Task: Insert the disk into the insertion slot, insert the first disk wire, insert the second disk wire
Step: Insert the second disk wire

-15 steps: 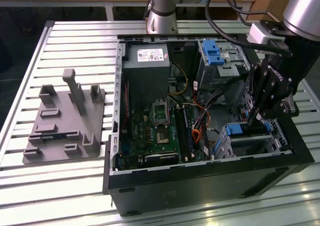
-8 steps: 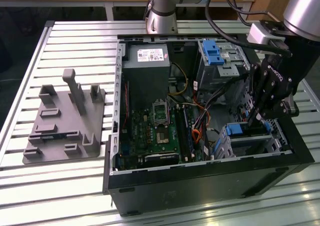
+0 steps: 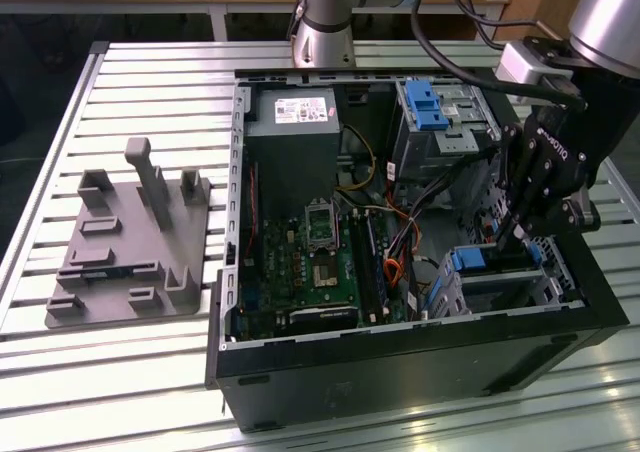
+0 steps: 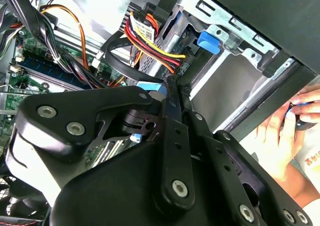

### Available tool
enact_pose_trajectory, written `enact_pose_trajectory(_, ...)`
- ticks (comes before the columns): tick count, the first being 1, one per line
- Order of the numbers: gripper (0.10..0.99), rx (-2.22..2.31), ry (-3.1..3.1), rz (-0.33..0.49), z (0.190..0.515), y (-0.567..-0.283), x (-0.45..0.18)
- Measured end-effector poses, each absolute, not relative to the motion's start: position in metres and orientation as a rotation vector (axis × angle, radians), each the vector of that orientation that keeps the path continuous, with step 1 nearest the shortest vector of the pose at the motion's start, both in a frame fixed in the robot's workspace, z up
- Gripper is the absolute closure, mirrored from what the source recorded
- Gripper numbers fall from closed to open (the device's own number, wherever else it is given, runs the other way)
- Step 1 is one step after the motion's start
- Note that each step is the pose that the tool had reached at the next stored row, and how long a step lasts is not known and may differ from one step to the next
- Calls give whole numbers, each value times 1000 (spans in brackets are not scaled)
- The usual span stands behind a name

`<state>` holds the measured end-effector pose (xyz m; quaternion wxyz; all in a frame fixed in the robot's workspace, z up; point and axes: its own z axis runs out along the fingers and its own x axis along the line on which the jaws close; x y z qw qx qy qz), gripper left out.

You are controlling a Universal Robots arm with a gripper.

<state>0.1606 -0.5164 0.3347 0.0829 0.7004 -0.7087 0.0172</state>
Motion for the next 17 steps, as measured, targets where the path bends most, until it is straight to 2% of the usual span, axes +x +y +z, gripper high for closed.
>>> enact_pose_trajectory(17,941,2091,-2116,52,331,-516,161)
